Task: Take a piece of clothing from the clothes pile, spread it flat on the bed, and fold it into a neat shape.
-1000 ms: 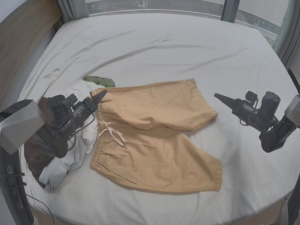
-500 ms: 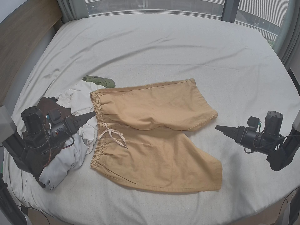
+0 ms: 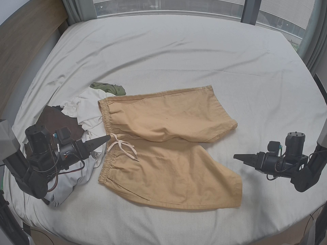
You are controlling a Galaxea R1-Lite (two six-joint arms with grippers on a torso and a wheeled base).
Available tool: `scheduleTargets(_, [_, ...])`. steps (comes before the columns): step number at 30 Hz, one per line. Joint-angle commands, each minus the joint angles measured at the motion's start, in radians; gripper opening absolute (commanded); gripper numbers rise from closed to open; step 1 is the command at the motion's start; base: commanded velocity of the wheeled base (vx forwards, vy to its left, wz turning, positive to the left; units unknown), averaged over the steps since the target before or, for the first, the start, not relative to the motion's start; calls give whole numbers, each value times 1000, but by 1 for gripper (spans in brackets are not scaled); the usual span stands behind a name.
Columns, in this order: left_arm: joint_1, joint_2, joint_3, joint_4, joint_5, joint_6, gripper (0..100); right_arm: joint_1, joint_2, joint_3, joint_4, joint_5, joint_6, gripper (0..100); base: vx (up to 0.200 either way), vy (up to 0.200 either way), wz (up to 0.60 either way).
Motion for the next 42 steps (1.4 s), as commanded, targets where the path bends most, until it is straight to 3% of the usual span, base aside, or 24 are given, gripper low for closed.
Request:
scheduleTargets(1, [-6,69,5,-69,5,15,100,-2,48,14,0,1,-19,100,0,0,0])
scheduleTargets(10, [-12,89,36,-141,5,146,100,6,74,29,6,1,-21,100,0,0,0])
scheduleTargets(18, [-26,89,44,-142,5,149,100,21,96,31,6,2,-19,100,0,0,0])
scheduleTargets(26, [-28,91,47,-142,2,149,100,84,97,35,-6,-1,-7,100,0,0,0])
scheduleTargets(36, [-29,92,47,-142,0,147,100,164,22,37,-47,10,131,100,0,0,0])
scheduleTargets(42, [-29,94,48,-144,-1,147,100,207,-33,37,-53,10,139,100,0,0,0])
